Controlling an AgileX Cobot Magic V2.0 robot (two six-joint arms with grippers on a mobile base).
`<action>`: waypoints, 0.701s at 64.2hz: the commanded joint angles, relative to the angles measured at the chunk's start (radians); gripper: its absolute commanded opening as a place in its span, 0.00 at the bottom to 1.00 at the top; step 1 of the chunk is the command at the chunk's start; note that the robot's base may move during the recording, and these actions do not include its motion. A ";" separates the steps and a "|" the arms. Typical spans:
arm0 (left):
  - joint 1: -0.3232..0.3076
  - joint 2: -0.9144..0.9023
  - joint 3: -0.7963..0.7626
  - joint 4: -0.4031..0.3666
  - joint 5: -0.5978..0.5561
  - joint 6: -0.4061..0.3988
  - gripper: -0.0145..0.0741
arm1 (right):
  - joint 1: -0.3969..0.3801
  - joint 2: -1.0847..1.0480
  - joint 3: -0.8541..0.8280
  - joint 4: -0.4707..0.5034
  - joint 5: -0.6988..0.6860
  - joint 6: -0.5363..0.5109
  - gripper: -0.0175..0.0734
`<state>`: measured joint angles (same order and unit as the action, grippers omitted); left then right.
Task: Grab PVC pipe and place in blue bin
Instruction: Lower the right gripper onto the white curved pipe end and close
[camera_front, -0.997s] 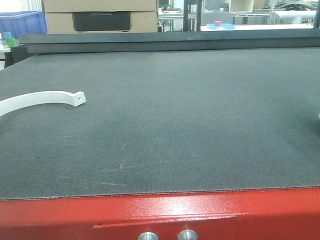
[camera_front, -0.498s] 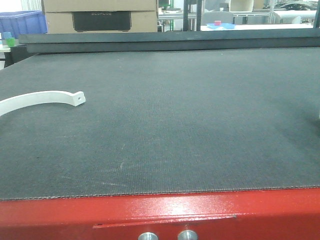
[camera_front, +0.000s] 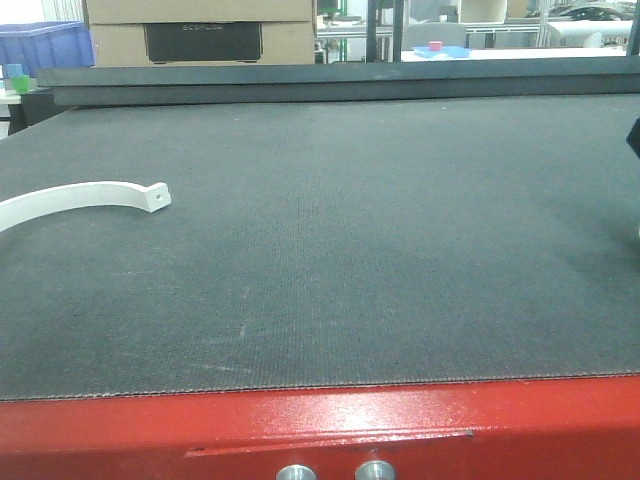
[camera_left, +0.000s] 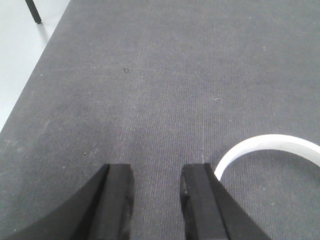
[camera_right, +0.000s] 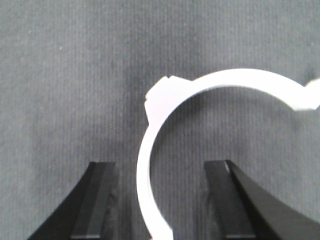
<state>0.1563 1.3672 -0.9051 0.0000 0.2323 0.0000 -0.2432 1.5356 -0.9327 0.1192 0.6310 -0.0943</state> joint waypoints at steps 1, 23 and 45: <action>0.001 0.001 -0.009 0.008 -0.047 0.000 0.37 | -0.002 0.022 -0.008 -0.013 -0.022 -0.006 0.48; 0.001 0.001 -0.009 0.008 -0.077 0.000 0.37 | -0.001 0.085 -0.015 -0.013 -0.050 -0.006 0.48; 0.001 0.001 -0.009 0.008 -0.098 0.000 0.37 | 0.023 0.117 -0.015 -0.016 -0.094 -0.006 0.44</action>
<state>0.1563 1.3718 -0.9051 0.0000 0.1529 0.0000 -0.2286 1.6425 -0.9455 0.1091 0.5730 -0.0958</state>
